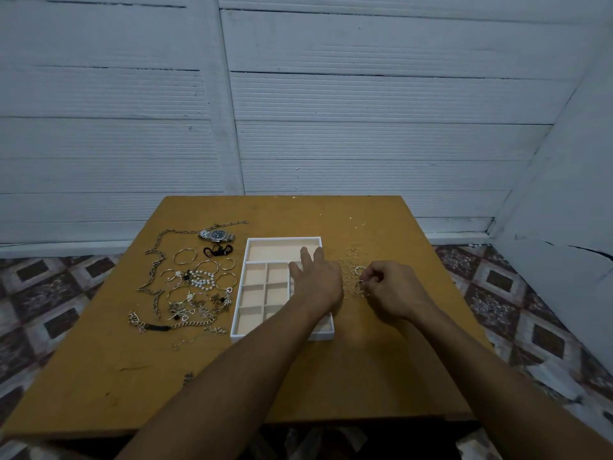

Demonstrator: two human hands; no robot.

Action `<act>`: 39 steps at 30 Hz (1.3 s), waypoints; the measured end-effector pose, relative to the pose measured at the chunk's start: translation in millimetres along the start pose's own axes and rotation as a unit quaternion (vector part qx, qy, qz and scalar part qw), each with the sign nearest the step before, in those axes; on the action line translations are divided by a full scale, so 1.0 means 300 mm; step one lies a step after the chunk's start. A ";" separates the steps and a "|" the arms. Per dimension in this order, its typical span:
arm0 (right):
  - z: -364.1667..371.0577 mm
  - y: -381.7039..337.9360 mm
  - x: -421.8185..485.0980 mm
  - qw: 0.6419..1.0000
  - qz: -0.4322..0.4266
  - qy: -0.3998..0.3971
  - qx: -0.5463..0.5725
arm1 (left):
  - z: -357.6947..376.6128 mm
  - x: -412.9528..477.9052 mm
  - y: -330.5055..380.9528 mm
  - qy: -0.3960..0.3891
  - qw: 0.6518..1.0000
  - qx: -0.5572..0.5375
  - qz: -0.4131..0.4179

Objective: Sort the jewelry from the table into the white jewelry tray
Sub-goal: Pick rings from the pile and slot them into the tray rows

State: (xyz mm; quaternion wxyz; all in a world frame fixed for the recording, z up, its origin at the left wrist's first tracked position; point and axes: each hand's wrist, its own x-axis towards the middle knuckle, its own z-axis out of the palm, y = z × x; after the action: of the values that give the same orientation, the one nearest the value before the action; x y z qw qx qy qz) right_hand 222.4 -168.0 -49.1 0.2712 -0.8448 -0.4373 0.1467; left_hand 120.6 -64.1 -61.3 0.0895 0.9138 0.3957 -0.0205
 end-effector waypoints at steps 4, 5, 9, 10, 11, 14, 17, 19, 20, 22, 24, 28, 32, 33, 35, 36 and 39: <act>-0.001 0.002 -0.004 1.000 0.002 -0.001 0.002 | 0.000 -0.006 -0.001 0.009 1.000 0.013 0.008; -0.002 0.002 -0.005 1.000 0.002 0.000 0.002 | -0.001 -0.006 -0.001 0.013 1.000 0.018 0.010; -0.005 0.003 -0.007 1.000 0.004 0.003 0.006 | -0.007 -0.004 0.002 0.004 0.999 0.033 0.013; -0.005 0.004 -0.007 1.000 0.005 0.004 0.006 | -0.007 -0.002 0.004 -0.004 0.999 0.033 0.011; -0.005 0.005 -0.009 1.000 0.005 0.004 0.007 | -0.007 0.001 0.006 -0.009 0.999 0.032 0.007; -0.005 0.011 -0.012 1.000 0.003 0.001 0.007 | -0.005 0.006 0.004 -0.012 0.999 0.030 0.001; -0.008 0.015 -0.016 1.000 0.007 0.002 0.012 | -0.011 0.005 -0.006 -0.003 1.000 0.018 0.019; -0.010 0.021 -0.015 1.000 0.010 0.006 0.015 | -0.023 0.003 -0.018 0.005 0.999 -0.023 0.027; -0.011 0.022 -0.015 1.000 0.011 0.009 0.015 | -0.033 0.001 -0.027 0.008 0.998 -0.052 0.029; -0.013 0.025 -0.014 1.000 0.008 0.013 0.016 | -0.055 -0.006 -0.049 0.021 0.994 -0.104 0.039; -0.016 0.022 -0.011 1.000 0.004 0.014 0.017 | -0.083 -0.017 -0.081 0.047 0.986 -0.152 0.049; -0.022 0.000 0.003 0.999 0.006 0.019 0.049 | -0.132 -0.025 -0.181 0.118 0.965 -0.227 0.051; -0.013 -0.035 0.017 0.998 0.000 0.015 0.056 | -0.165 -0.015 -0.283 0.125 0.958 -0.259 0.022; -0.008 -0.044 0.019 0.998 -0.003 0.013 0.058 | -0.168 -0.012 -0.304 0.128 0.959 -0.251 0.019; 0.002 -0.059 0.024 0.998 -0.005 0.012 0.061 | -0.167 -0.006 -0.337 0.136 0.963 -0.233 0.027; 0.007 -0.065 0.026 0.998 -0.004 0.011 0.064 | -0.161 -0.002 -0.350 0.137 0.963 -0.231 0.033; 0.027 -0.074 0.029 0.998 -0.001 0.003 0.066 | -0.138 0.008 -0.369 0.136 0.960 -0.241 0.041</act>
State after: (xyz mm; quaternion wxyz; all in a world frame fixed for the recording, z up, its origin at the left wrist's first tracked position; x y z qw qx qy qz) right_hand 208.9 -148.0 -42.8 0.3281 -0.8249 -0.4269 0.1722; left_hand 40.4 19.5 -37.0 0.2531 0.8748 0.3594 0.2036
